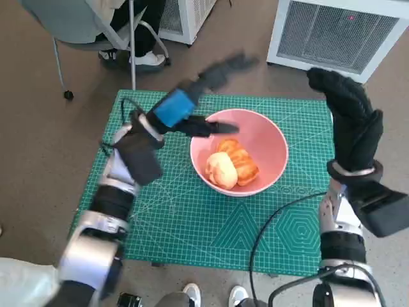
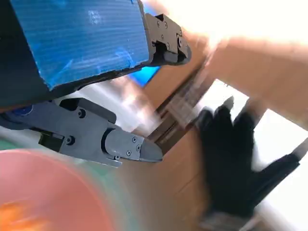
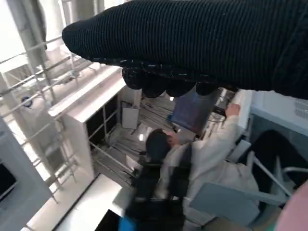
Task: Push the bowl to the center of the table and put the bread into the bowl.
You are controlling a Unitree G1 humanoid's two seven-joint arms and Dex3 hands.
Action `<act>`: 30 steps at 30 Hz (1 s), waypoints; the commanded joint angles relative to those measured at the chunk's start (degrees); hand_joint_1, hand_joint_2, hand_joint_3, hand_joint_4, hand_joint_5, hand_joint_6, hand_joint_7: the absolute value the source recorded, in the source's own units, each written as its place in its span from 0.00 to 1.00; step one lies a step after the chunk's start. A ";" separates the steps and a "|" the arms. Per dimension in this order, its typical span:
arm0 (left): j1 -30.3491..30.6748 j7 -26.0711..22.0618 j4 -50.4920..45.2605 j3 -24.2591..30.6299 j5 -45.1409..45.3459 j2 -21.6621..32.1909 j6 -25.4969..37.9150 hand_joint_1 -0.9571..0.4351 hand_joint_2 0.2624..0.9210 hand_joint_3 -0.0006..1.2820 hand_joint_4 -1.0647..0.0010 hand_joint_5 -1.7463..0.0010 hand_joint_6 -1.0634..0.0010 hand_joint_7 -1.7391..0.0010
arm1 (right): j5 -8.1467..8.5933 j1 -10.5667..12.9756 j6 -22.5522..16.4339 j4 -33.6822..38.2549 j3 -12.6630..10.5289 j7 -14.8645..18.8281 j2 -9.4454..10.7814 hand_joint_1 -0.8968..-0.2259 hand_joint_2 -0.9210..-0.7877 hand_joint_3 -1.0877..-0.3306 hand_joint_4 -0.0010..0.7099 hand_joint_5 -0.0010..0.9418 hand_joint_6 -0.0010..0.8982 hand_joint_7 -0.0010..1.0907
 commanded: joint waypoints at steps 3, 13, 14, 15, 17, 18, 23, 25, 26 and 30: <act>5.95 2.23 -10.03 4.34 -9.09 -4.83 3.85 0.39 1.00 0.24 0.77 0.97 0.76 0.85 | 0.67 -0.74 3.39 -3.32 0.37 -1.37 0.50 0.47 0.00 0.41 0.50 0.00 0.27 0.25; 16.11 7.19 -30.11 4.07 -11.45 -7.24 16.86 0.38 1.00 0.33 0.79 1.00 0.99 0.65 | -0.95 -1.32 5.95 -6.69 1.23 -4.58 1.94 0.49 0.00 0.42 0.51 0.01 0.28 0.26; 17.11 8.05 -31.69 3.94 -10.87 -7.35 17.94 0.38 1.00 0.33 0.79 1.00 1.00 0.65 | -1.05 -1.30 6.20 -6.86 1.39 -4.81 2.01 0.49 0.00 0.42 0.51 0.01 0.28 0.26; 17.83 8.69 -32.89 3.83 -10.41 -7.47 18.83 0.38 1.00 0.33 0.79 1.00 1.00 0.65 | -1.09 -1.28 6.38 -6.97 1.52 -4.97 2.02 0.48 0.00 0.42 0.51 0.01 0.28 0.26; 19.38 9.87 -35.28 3.57 -9.74 -7.60 20.85 0.38 1.00 0.33 0.80 1.00 1.00 0.65 | -1.27 -1.11 6.73 -7.26 1.91 -5.11 2.09 0.47 0.00 0.43 0.52 0.01 0.28 0.27; 19.86 10.22 -36.05 3.45 -9.57 -7.66 21.59 0.37 1.00 0.33 0.80 1.00 1.00 0.65 | -1.32 -1.04 6.83 -7.34 2.04 -5.11 2.08 0.47 0.00 0.43 0.52 0.01 0.28 0.27; 21.55 11.83 -38.51 2.97 -8.18 -7.97 23.51 0.36 1.00 0.33 0.81 1.00 1.00 0.65 | -1.25 -0.59 6.95 -7.63 2.56 -4.49 1.82 0.45 0.00 0.43 0.52 0.01 0.28 0.27; 21.90 11.96 -38.68 2.80 -7.89 -8.08 23.51 0.36 1.00 0.33 0.81 1.00 1.00 0.65 | -1.10 -0.61 6.99 -7.48 2.69 -4.20 1.65 0.45 0.00 0.43 0.52 0.01 0.28 0.28; 22.03 11.96 -38.71 2.72 -7.83 -8.11 23.46 0.36 1.00 0.33 0.81 1.00 1.00 0.65 | -1.02 -0.61 7.04 -7.44 2.75 -4.08 1.59 0.46 0.00 0.43 0.52 0.01 0.28 0.28; 22.27 11.70 -38.27 2.60 -7.95 -8.12 23.07 0.35 1.00 0.33 0.81 0.99 1.00 0.65 | -1.20 -0.46 7.09 -7.55 3.02 -4.08 1.45 0.46 0.00 0.43 0.52 0.01 0.28 0.28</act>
